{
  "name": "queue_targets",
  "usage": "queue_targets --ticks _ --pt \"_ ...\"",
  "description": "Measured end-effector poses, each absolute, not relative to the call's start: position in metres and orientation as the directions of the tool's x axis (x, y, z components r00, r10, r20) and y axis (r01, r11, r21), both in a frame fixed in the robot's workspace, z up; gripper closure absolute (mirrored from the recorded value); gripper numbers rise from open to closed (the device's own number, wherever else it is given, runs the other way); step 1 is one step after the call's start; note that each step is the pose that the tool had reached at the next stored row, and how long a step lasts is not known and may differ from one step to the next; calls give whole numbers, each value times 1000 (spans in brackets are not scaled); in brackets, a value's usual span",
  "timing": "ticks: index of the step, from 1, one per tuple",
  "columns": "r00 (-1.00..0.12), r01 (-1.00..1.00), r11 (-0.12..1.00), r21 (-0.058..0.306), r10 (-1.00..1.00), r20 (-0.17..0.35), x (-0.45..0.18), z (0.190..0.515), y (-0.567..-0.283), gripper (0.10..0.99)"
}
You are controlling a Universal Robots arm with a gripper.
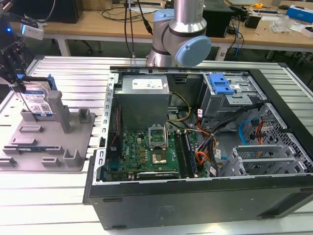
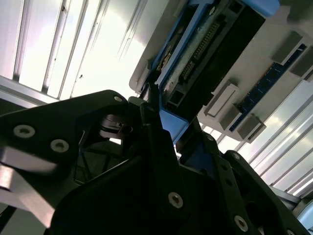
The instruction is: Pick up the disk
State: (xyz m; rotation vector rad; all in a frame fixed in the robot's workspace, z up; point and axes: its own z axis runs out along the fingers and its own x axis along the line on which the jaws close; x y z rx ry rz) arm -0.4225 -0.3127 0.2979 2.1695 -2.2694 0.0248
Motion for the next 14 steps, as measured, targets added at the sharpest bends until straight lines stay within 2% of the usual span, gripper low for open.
queue_targets --ticks 5,7,14 --pt "-45 -999 45 -10 -999 12 -423 317 -313 718" --pt "-45 -999 45 -10 -999 12 -423 336 -313 718" --pt "-45 -999 45 -10 -999 12 -423 374 -313 718"
